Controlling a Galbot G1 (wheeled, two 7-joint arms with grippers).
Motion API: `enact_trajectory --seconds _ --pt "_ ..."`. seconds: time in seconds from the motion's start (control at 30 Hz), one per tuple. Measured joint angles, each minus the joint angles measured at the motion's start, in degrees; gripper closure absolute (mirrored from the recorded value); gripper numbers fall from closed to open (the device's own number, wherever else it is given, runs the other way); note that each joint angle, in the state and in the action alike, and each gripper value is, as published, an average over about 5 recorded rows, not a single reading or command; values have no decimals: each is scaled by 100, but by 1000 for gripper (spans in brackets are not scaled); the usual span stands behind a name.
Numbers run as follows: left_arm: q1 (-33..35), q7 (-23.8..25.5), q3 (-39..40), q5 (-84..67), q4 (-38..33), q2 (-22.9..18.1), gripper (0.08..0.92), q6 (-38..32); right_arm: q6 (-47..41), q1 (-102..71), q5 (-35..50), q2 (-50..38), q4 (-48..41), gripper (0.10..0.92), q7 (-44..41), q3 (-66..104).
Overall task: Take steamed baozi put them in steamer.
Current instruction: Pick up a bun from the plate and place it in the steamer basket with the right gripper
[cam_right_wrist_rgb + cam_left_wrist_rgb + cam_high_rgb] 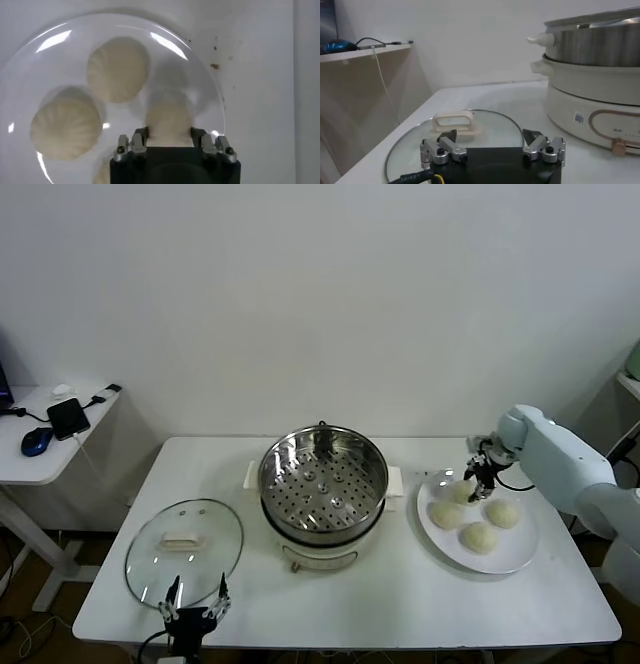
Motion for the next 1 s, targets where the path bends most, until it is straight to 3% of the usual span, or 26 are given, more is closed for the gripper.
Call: enact_trajectory --seconds 0.27,0.6,0.77,1.0 --pt "56 -3 50 13 -107 -5 177 4 100 1441 1085 -171 1169 448 -178 -1344" --pt "91 -1 105 21 -181 48 177 12 696 3325 2217 456 2904 448 -252 -2811" --pt "84 0 118 25 -211 57 177 15 1334 3530 2088 826 3472 448 -170 -3067" --pt "109 -27 146 38 -210 74 177 8 2509 3105 928 1295 3509 448 118 -2951"
